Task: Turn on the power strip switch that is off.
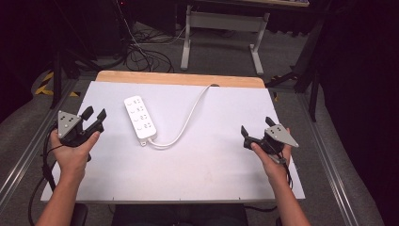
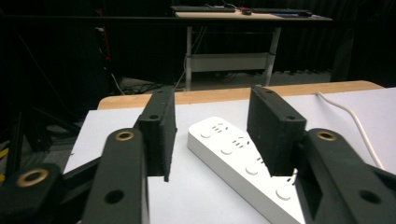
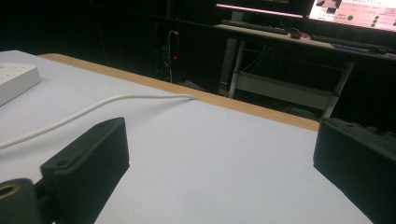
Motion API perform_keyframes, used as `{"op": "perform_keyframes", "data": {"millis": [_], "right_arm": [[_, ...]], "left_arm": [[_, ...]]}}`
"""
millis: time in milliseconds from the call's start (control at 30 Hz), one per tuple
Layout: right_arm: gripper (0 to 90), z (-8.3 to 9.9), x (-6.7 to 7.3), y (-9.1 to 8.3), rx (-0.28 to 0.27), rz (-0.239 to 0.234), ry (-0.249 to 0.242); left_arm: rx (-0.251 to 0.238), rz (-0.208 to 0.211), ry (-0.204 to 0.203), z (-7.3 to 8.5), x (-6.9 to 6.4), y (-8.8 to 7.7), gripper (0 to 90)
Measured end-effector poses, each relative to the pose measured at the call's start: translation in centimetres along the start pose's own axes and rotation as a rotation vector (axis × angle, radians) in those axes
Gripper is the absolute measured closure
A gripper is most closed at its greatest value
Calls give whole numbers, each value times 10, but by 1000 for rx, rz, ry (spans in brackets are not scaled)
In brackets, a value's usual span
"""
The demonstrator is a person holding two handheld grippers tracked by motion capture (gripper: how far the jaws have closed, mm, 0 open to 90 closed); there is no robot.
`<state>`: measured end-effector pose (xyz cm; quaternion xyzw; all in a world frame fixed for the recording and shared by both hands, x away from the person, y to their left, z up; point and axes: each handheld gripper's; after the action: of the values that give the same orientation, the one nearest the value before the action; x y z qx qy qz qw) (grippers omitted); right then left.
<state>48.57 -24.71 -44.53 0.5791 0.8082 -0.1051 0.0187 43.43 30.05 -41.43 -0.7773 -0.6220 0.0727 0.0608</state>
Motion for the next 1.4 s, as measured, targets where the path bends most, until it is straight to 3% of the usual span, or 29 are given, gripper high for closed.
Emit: {"op": "perform_keyframes", "data": {"millis": [333,500,600,633,900,1167,1400], "right_arm": [[38,0,-1,-1,2,-3,2],[39,0,0,0,4,-8,-1],[39,0,0,-1,2,-7,0],[39,0,0,-1,-1,-9,3],[34,0,-1,-3,-4,-5,6],[24,-1,-2,-3,-17,-13,8],[24,-1,-1,-3,-17,-12,12]], "left_arm": [[-46,-19,7,5,-1,-10,349],[-78,-51,3,3,-2,-13,169],[-68,-45,-1,4,-4,-12,141],[-60,-41,-7,4,-4,-11,94],[-47,-45,-4,5,-7,-10,31],[-64,-70,-9,6,-6,-11,7],[-64,-66,5,10,-6,-20,3]]}}
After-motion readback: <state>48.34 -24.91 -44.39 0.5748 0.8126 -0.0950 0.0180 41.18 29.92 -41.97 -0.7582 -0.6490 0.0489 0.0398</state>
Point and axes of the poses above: each handheld gripper's, and its own axes: y roughly forward along the jaws, z roughly out of its underside, x roughly to its left, and after that the axes turned 3 degrees about z, right-handed
